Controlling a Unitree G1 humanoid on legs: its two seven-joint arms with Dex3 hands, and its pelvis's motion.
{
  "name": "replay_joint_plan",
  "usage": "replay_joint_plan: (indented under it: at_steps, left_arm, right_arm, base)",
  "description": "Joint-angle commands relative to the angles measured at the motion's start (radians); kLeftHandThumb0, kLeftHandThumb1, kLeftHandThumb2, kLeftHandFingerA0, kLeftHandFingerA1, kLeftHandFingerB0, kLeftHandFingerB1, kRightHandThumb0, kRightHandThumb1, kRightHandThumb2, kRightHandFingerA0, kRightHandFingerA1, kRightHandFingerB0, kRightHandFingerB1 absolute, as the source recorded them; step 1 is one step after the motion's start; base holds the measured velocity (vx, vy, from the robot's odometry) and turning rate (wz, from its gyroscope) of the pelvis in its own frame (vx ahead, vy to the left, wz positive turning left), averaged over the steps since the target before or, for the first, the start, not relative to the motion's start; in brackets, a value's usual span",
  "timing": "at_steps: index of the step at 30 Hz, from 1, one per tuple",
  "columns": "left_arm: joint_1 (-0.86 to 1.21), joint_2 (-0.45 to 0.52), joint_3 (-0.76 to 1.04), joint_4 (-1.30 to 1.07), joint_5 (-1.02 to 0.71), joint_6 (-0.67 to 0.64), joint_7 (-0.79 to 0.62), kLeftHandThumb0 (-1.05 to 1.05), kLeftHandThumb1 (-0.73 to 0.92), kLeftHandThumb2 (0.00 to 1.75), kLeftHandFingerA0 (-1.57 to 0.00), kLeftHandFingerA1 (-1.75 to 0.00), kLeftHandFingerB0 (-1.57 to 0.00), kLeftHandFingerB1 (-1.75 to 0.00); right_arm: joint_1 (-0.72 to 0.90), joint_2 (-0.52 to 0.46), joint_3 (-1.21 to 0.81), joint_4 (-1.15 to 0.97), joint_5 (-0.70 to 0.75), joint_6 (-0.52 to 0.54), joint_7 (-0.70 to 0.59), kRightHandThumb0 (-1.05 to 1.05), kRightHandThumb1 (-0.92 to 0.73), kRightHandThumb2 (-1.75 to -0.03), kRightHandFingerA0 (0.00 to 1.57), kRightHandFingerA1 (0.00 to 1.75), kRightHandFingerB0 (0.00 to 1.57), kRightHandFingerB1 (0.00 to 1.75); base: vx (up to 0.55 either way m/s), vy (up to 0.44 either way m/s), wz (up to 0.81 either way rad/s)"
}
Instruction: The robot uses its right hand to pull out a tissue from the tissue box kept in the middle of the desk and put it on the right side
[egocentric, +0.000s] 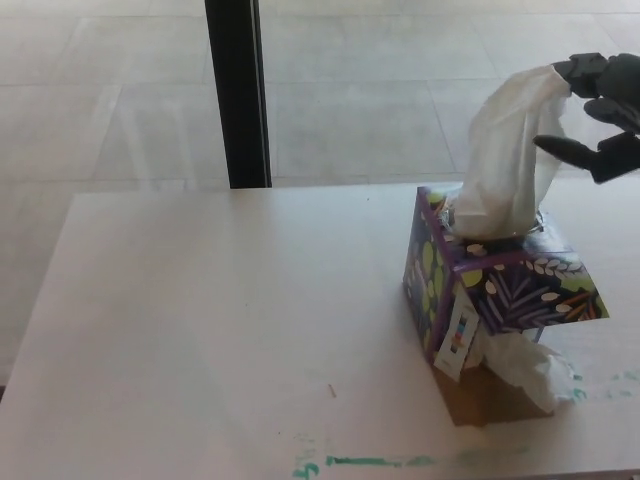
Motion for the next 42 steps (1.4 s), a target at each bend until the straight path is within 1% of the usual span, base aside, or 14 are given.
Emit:
replay_joint_plan:
  at_steps: [1,6,7,10,11,14,15,20,25,27,28,31,33,42]
  left_arm:
    - [0.004,0.007,-0.006,0.005,0.008,-0.018,0.022,-0.83,0.92,0.69,-0.64,-0.49,-0.52,-0.43]
    - [0.004,0.007,-0.008,-0.004,0.0,-0.026,0.014,-0.84,0.92,0.7,-0.61,-0.5,-0.52,-0.43]
    - [0.001,0.007,-0.006,-0.002,-0.002,-0.022,0.015,-0.9,0.75,0.89,-0.59,-0.55,-0.51,-0.5]
    - [0.004,0.007,-0.011,0.002,0.004,-0.028,0.007,-0.85,0.92,0.7,-0.57,-0.49,-0.51,-0.43]
    - [0.006,0.007,-0.011,-0.001,0.004,-0.031,0.006,-0.86,0.92,0.71,-0.58,-0.51,-0.52,-0.44]
    - [0.003,0.004,-0.01,-0.001,0.002,-0.027,0.012,-0.86,0.92,0.7,-0.6,-0.51,-0.55,-0.44]
    - [0.003,0.007,-0.024,-0.004,0.017,-0.03,0.018,-0.85,0.92,0.71,-0.59,-0.49,-0.55,-0.43]
    - [0.005,0.002,-0.014,0.004,0.008,-0.044,0.012,-0.85,0.92,0.7,-0.59,-0.49,-0.56,-0.44]
    - [0.012,0.001,-0.016,0.001,0.011,-0.053,0.017,-0.84,0.92,0.71,-0.6,-0.53,-0.58,-0.45]
    - [0.014,0.0,-0.012,0.003,0.004,-0.047,0.019,-0.84,0.92,0.69,-0.61,-0.5,-0.62,-0.44]
    - [0.017,0.0,-0.015,0.001,0.005,-0.047,0.014,-0.84,0.92,0.7,-0.59,-0.49,-0.6,-0.45]
    - [0.03,-0.006,-0.016,-0.003,0.007,-0.072,0.014,-0.82,0.92,0.72,-0.59,-0.5,-0.58,-0.46]
    - [0.031,-0.012,-0.004,0.003,-0.007,-0.057,0.011,-0.86,0.92,0.68,-0.63,-0.56,-0.62,-0.46]
    - [0.037,-0.024,0.016,0.01,-0.027,-0.049,0.009,-0.84,0.91,0.67,-0.66,-0.58,-0.64,-0.48]
  right_arm:
    - [0.01,0.013,0.001,-0.026,-0.027,-0.048,0.033,-0.9,-0.54,-0.98,0.0,0.12,0.0,0.16]
    - [0.028,0.022,-0.021,-0.06,0.002,-0.004,0.101,-0.83,-0.51,-0.89,0.0,0.07,0.0,0.11]
    - [0.028,0.02,-0.011,-0.061,-0.006,0.01,0.115,-0.81,-0.5,-0.89,0.0,0.08,0.0,0.14]
    - [0.049,0.01,0.01,-0.067,-0.03,-0.001,0.135,-0.83,-0.5,-0.9,0.03,0.1,0.0,0.13]
    - [0.052,0.005,0.026,-0.082,-0.05,0.01,0.137,-0.92,-0.55,-0.92,0.13,0.39,0.0,0.09]
    - [0.063,0.011,0.013,-0.092,-0.039,0.019,0.141,-0.99,-0.59,-0.91,0.11,0.39,0.0,0.04]
    - [0.073,0.017,0.011,-0.101,-0.043,0.013,0.13,-0.84,-0.61,-0.64,0.21,0.43,0.0,0.02]
    - [0.095,0.032,0.046,-0.112,-0.116,-0.048,0.053,-0.99,-0.59,-0.94,0.21,0.59,0.0,0.0]
    - [0.114,0.051,0.077,-0.149,-0.17,-0.013,0.013,-0.8,-0.51,-0.86,0.16,0.55,0.0,0.08]
    - [0.141,0.081,0.058,-0.179,-0.175,0.02,-0.036,-0.63,-0.62,-0.59,0.5,0.56,0.0,0.18]
    - [0.174,0.112,0.058,-0.175,-0.215,-0.005,-0.155,-0.52,-0.64,-0.61,0.9,0.83,0.11,0.28]
    - [0.205,0.137,0.056,-0.188,-0.246,-0.027,-0.253,-0.45,-0.7,-0.61,1.01,1.06,0.24,0.31]
    - [0.217,0.173,0.063,-0.176,-0.285,-0.044,-0.363,-0.4,-0.76,-0.63,0.77,1.33,0.35,0.38]
    - [0.235,0.227,0.081,-0.134,-0.376,-0.113,-0.629,-0.22,-0.74,-0.77,0.8,1.75,0.83,0.85]
  base:
    - [0.0,0.0,0.0]
    - [0.0,0.0,0.0]
    - [0.0,0.0,0.0]
    - [0.0,0.0,0.0]
    - [0.0,0.0,0.0]
    - [0.0,0.0,0.0]
    - [0.0,0.0,0.0]
    - [0.0,0.0,0.0]
    - [0.0,0.0,0.0]
    - [0.0,0.0,0.0]
    - [0.0,0.0,0.0]
    - [0.0,0.0,0.0]
    - [0.0,0.0,0.0]
    - [0.0,0.0,0.0]
